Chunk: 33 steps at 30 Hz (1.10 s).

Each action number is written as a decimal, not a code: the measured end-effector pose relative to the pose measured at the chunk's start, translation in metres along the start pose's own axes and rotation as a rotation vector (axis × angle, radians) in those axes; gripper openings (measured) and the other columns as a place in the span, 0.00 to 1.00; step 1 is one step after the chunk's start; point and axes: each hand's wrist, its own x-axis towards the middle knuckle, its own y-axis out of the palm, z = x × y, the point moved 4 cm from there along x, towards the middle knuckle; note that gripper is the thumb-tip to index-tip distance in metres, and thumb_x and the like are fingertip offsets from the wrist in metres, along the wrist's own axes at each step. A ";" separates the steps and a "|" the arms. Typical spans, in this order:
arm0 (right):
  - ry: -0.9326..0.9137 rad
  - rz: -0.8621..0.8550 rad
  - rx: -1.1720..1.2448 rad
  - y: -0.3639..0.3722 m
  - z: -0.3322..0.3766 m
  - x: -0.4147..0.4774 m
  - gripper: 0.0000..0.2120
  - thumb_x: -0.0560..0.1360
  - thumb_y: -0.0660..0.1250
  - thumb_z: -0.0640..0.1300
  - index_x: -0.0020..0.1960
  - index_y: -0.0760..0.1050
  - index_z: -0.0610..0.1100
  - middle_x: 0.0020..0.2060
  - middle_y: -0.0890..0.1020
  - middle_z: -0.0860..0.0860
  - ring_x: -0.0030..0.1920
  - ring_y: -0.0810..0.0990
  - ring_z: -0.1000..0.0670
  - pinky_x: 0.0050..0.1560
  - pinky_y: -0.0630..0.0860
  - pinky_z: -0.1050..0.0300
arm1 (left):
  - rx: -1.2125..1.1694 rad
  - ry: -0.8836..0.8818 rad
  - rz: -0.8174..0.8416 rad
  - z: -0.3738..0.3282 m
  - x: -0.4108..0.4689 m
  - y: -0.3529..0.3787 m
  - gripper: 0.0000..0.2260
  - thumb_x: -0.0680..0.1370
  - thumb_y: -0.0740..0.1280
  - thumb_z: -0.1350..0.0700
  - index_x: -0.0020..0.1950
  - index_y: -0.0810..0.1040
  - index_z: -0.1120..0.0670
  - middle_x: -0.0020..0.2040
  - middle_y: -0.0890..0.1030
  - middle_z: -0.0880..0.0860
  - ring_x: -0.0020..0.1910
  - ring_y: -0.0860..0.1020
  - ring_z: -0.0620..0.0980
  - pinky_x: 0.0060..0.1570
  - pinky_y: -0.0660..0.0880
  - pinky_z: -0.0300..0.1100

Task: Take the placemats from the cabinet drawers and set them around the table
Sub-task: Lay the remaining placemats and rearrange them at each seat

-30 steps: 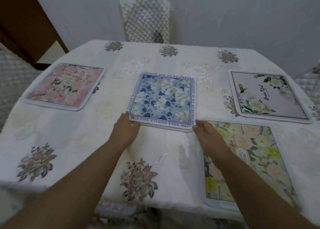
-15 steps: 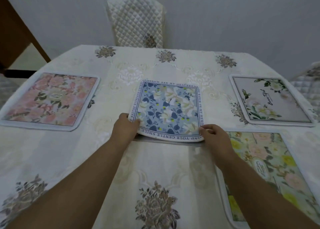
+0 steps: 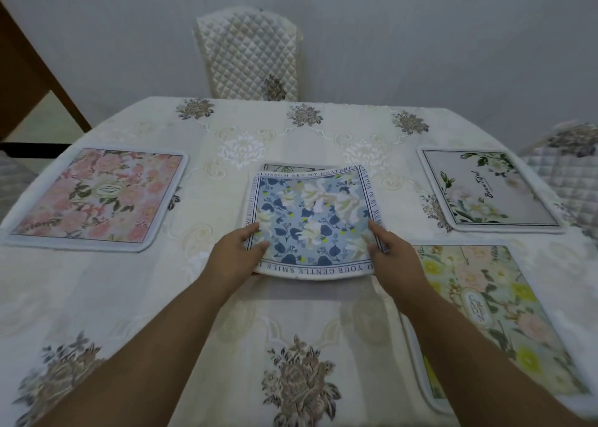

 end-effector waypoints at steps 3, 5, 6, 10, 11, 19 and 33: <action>0.015 -0.049 0.127 -0.016 0.005 -0.041 0.23 0.81 0.64 0.37 0.73 0.72 0.55 0.69 0.76 0.53 0.66 0.77 0.51 0.68 0.75 0.47 | 0.047 0.099 -0.033 -0.011 -0.037 -0.006 0.23 0.80 0.70 0.53 0.75 0.73 0.50 0.72 0.75 0.51 0.70 0.74 0.51 0.71 0.70 0.48; 0.045 -0.064 0.190 -0.029 0.007 -0.070 0.24 0.81 0.65 0.36 0.72 0.74 0.56 0.69 0.77 0.52 0.62 0.80 0.50 0.63 0.79 0.47 | 0.028 0.122 -0.034 -0.019 -0.067 -0.011 0.22 0.80 0.70 0.53 0.75 0.73 0.49 0.72 0.74 0.50 0.70 0.73 0.50 0.71 0.69 0.47; 0.056 -0.065 0.219 -0.036 0.008 -0.085 0.24 0.81 0.65 0.35 0.71 0.74 0.58 0.69 0.77 0.52 0.61 0.81 0.50 0.60 0.80 0.44 | 0.022 0.128 -0.033 -0.022 -0.083 -0.013 0.22 0.81 0.69 0.53 0.75 0.73 0.48 0.72 0.74 0.49 0.70 0.73 0.49 0.71 0.69 0.48; 0.117 -0.008 0.304 -0.073 0.018 -0.148 0.28 0.77 0.66 0.31 0.61 0.81 0.63 0.67 0.77 0.51 0.52 0.85 0.47 0.47 0.84 0.45 | -0.059 0.152 -0.006 -0.039 -0.163 -0.024 0.21 0.81 0.69 0.54 0.74 0.73 0.44 0.67 0.73 0.40 0.63 0.72 0.39 0.68 0.69 0.43; 0.131 0.015 0.312 -0.085 0.022 -0.163 0.26 0.76 0.66 0.31 0.58 0.83 0.62 0.66 0.78 0.50 0.50 0.86 0.43 0.44 0.84 0.41 | -0.088 0.157 -0.003 -0.042 -0.185 -0.028 0.21 0.81 0.69 0.54 0.73 0.74 0.43 0.65 0.74 0.38 0.60 0.72 0.35 0.67 0.70 0.42; -0.069 0.088 -0.062 -0.155 0.064 -0.285 0.23 0.77 0.73 0.51 0.71 0.74 0.60 0.68 0.74 0.57 0.65 0.71 0.56 0.65 0.68 0.58 | -0.108 0.270 -0.117 -0.063 -0.360 -0.051 0.20 0.80 0.70 0.56 0.70 0.75 0.40 0.64 0.74 0.34 0.60 0.72 0.26 0.62 0.69 0.35; -0.331 0.254 0.019 -0.163 0.080 -0.478 0.30 0.76 0.72 0.53 0.65 0.63 0.82 0.65 0.72 0.69 0.64 0.72 0.60 0.65 0.73 0.59 | -0.356 0.076 -0.155 -0.019 -0.590 -0.105 0.21 0.75 0.76 0.53 0.65 0.78 0.35 0.62 0.80 0.43 0.51 0.85 0.47 0.46 0.83 0.42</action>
